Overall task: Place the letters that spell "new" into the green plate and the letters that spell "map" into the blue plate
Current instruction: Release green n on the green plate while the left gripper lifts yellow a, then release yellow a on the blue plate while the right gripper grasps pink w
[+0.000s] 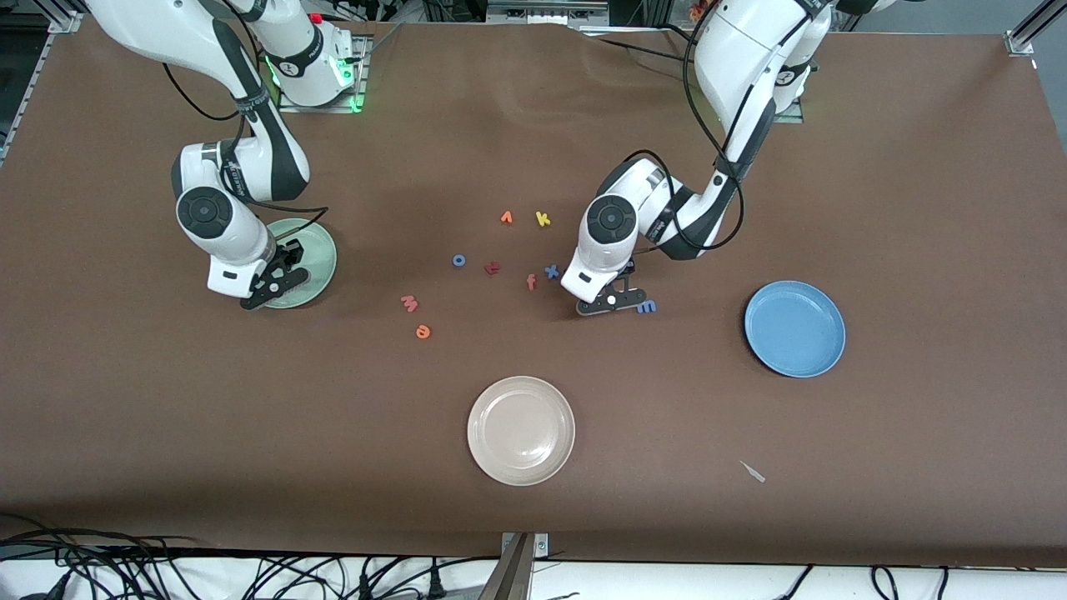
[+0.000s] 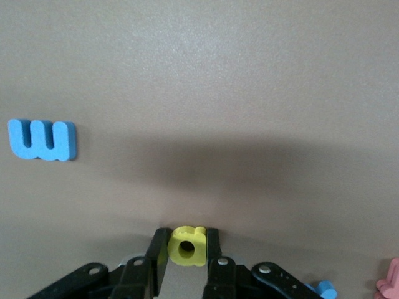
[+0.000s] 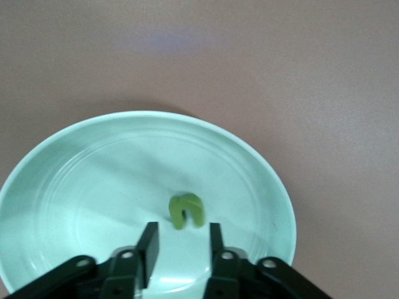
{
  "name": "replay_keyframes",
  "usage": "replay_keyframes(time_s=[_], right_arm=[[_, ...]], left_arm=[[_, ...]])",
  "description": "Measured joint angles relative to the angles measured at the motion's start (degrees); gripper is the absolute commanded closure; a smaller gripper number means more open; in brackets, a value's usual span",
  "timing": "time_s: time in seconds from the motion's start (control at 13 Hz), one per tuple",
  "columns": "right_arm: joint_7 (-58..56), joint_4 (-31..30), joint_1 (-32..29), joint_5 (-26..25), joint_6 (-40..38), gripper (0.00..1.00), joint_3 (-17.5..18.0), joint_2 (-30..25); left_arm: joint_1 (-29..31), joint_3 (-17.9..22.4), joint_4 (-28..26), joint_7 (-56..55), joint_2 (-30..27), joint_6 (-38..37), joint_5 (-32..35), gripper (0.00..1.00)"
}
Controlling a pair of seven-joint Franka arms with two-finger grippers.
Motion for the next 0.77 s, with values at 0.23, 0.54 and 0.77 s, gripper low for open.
replay_keyframes(time_s=[0.23, 0.54, 0.77], right_arm=[[4.8, 1.8, 0.2, 1.3, -2.3, 0.01, 3.8, -1.9], [10.6, 11.4, 1.2, 3.5, -9.3, 0.01, 12.5, 0.0], [10.6, 18.7, 1.5, 8.0, -9.2, 0.01, 16.3, 7.6]], left_arm=[[0.1, 0.1, 0.0, 0.5, -0.1, -0.3, 0.2, 0.85], [5.2, 1.1, 1.8, 12.7, -1.8, -10.0, 0.3, 0.85], [12.6, 1.3, 2.8, 28.0, -4.9, -17.8, 0.3, 0.85]])
